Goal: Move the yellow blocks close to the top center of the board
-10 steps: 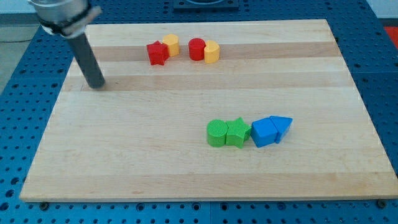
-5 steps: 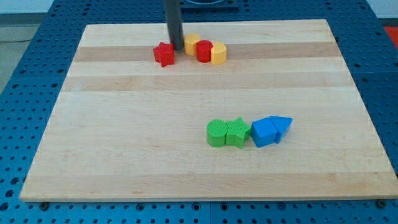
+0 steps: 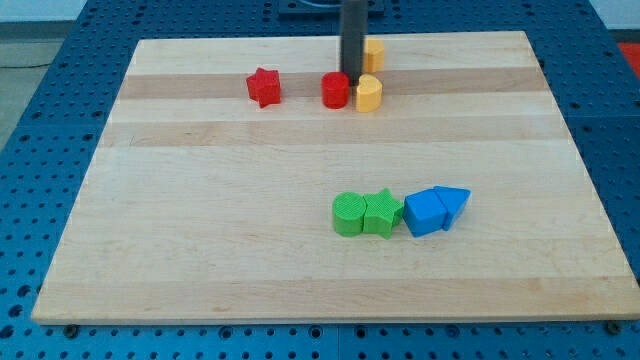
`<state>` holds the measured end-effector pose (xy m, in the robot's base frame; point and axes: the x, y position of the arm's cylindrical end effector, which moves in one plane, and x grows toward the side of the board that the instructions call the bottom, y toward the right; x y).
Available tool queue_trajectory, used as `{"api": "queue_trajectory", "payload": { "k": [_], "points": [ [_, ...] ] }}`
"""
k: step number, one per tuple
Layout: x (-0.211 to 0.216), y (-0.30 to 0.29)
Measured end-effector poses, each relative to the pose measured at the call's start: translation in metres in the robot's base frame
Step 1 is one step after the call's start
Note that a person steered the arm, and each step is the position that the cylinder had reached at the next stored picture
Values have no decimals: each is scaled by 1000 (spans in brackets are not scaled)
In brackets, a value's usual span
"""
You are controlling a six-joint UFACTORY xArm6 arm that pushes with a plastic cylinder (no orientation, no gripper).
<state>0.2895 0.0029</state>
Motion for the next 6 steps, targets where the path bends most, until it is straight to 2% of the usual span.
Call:
{"api": "queue_trajectory", "payload": {
  "k": [1,2,3,4,6],
  "points": [
    [0,-44],
    [6,-58],
    [20,-38],
    [20,8],
    [80,48]
  ]
}}
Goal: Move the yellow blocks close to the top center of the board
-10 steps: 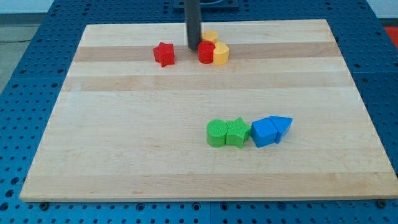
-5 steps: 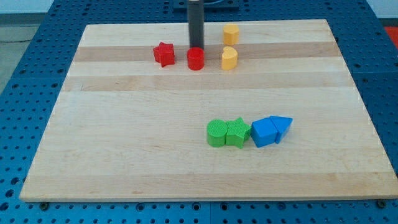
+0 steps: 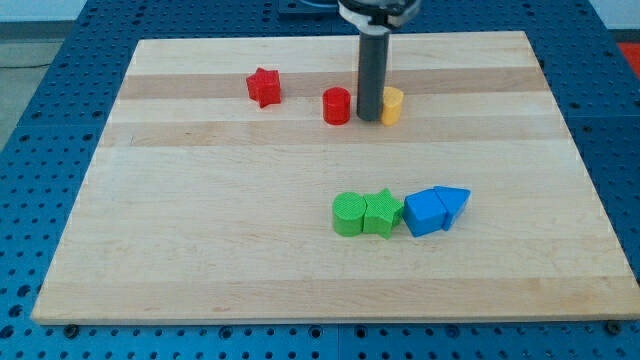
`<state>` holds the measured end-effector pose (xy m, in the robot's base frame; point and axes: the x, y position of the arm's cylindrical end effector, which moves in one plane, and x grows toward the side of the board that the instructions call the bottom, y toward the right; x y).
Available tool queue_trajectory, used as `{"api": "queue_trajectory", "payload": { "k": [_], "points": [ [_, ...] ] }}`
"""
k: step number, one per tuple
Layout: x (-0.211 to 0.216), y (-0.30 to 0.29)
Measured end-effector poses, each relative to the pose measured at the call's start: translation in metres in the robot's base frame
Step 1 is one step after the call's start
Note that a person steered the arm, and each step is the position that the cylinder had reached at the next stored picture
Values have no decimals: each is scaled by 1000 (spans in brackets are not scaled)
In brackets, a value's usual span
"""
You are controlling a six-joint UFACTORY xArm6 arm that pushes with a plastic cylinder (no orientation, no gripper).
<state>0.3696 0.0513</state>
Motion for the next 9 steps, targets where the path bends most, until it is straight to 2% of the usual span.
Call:
{"api": "queue_trajectory", "payload": {
  "k": [2,5,9],
  "points": [
    [41,16],
    [-23,28],
    [-64,28]
  ]
}}
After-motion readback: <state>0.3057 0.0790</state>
